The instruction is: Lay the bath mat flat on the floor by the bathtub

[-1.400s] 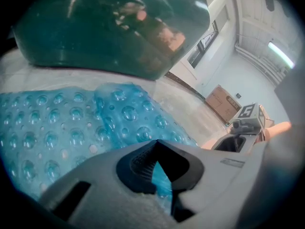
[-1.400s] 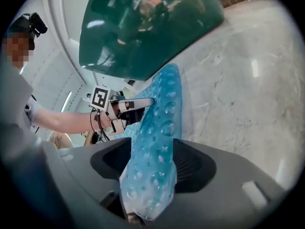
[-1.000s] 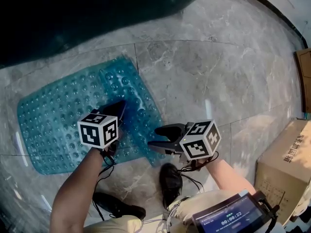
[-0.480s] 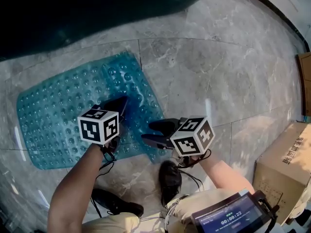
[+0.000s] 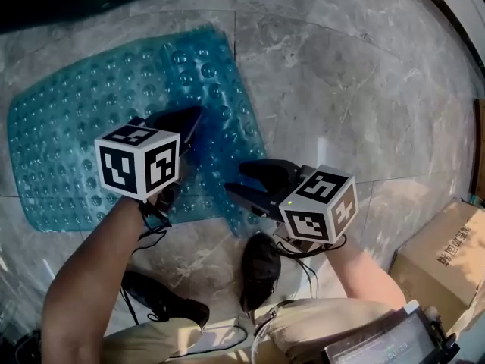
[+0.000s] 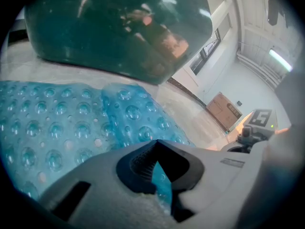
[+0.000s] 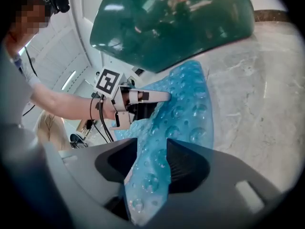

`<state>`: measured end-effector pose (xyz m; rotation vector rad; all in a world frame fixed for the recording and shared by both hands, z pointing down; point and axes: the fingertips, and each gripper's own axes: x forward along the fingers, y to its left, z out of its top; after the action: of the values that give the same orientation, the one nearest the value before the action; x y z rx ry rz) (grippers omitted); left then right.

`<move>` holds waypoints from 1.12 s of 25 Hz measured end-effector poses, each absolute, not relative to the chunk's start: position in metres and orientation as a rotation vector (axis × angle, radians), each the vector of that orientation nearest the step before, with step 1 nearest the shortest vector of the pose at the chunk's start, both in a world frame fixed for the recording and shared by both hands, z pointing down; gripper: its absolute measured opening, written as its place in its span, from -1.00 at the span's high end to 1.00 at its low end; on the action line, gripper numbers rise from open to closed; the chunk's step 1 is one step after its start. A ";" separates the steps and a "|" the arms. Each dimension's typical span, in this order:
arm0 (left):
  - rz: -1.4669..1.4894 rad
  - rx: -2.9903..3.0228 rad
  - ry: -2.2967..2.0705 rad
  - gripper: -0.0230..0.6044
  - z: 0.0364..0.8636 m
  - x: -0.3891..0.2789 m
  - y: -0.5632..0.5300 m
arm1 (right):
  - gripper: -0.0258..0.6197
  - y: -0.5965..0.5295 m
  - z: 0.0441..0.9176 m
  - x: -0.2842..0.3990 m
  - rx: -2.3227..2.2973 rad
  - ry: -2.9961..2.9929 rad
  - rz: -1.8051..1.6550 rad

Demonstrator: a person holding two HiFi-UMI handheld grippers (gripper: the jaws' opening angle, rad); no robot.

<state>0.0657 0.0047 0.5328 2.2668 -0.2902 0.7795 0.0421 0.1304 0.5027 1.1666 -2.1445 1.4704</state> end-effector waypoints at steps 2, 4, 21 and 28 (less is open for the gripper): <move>0.737 2.243 -0.295 0.90 0.526 0.064 0.003 | 0.34 0.130 0.506 0.040 1.129 -2.137 1.419; 0.665 2.224 -0.285 0.90 0.515 0.063 0.004 | 0.38 0.129 0.503 0.033 1.081 -2.161 1.391; 0.677 2.214 -0.139 0.90 0.529 0.073 0.021 | 0.05 0.145 0.510 0.101 1.282 -2.047 1.522; 0.643 2.183 -0.165 0.90 0.523 0.071 0.021 | 0.01 0.123 0.525 0.086 1.142 -2.056 1.597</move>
<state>0.0707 0.0206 0.5229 2.1826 -0.1648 0.6427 0.0861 0.1226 0.5255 1.1416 -2.0559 1.5971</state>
